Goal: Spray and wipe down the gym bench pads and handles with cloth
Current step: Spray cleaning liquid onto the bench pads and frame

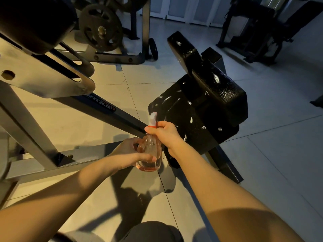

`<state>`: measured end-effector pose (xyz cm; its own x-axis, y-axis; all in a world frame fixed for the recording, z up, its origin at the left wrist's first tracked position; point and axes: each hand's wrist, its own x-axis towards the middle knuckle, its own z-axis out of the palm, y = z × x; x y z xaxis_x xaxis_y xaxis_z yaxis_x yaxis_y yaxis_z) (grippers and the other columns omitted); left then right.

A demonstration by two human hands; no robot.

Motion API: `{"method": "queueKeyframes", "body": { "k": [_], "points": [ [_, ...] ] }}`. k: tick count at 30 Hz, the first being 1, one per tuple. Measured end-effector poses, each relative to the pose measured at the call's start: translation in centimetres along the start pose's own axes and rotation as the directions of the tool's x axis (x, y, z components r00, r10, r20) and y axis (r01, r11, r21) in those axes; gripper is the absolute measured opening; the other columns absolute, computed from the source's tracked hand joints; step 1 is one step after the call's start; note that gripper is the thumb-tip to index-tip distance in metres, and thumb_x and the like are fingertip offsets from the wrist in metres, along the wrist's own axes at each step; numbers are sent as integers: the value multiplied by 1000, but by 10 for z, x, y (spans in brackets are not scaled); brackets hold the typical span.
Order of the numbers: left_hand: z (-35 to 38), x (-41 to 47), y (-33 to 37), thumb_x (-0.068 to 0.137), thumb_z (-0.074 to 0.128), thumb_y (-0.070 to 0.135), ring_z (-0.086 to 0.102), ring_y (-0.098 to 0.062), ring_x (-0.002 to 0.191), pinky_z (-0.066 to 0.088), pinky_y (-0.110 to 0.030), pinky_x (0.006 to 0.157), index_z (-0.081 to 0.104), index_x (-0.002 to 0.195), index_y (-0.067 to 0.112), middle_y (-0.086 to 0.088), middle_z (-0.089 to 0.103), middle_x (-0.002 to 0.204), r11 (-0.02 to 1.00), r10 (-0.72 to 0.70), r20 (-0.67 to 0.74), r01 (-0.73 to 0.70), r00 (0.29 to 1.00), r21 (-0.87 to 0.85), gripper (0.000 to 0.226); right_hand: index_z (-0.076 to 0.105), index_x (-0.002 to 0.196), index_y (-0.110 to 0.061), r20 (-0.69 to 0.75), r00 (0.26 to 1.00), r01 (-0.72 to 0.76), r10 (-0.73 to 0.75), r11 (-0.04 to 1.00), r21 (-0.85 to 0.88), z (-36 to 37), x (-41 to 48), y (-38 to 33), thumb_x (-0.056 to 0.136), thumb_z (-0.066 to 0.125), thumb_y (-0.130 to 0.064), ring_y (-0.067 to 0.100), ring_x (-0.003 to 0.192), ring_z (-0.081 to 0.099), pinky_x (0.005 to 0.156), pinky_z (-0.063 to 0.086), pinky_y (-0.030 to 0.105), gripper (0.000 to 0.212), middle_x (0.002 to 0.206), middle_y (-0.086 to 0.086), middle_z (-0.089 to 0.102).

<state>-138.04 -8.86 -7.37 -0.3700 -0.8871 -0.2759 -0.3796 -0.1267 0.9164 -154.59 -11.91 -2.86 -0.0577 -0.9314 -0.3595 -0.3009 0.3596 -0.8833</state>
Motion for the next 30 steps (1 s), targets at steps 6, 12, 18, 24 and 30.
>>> {"method": "queueKeyframes", "body": {
  "k": [6,12,18,24,30],
  "points": [
    [-4,11,16,67,91,50,65,-9,109,52,-31,99,60,128,30,9,68,118,997,75,9,-75,997,-10,72,61,101,-25,-106,992,81,-72,994,77,-15,1,-8,86,81,-26,18,100,68,87,59,38,25,108,3,69],
    [-6,23,31,74,89,40,67,-5,109,50,-33,102,65,128,32,10,73,118,990,124,140,-113,982,-86,59,63,111,-17,-275,957,109,-87,992,65,-25,2,-8,81,84,-36,18,97,71,88,61,44,42,105,2,70],
    [-12,31,0,68,87,47,66,-18,118,50,-46,108,62,134,26,1,71,125,995,94,182,-95,979,0,73,62,113,-18,-316,947,63,-59,998,3,-16,-10,14,71,88,-44,16,93,71,83,62,43,55,102,-1,70],
    [-10,34,-18,70,89,38,64,-18,124,48,-43,111,61,137,25,-1,67,134,998,-50,321,59,946,-18,75,55,107,-21,-406,911,60,-75,997,-49,-20,-35,25,76,86,-42,12,89,64,78,58,35,49,98,-4,63],
    [-4,29,-40,73,85,38,63,-21,125,44,-49,114,65,133,27,-2,68,132,989,-139,427,103,893,107,65,41,139,-22,-402,909,-78,111,992,97,-7,-54,57,66,88,-49,26,111,64,87,60,54,91,117,-1,61]
  ]
}}
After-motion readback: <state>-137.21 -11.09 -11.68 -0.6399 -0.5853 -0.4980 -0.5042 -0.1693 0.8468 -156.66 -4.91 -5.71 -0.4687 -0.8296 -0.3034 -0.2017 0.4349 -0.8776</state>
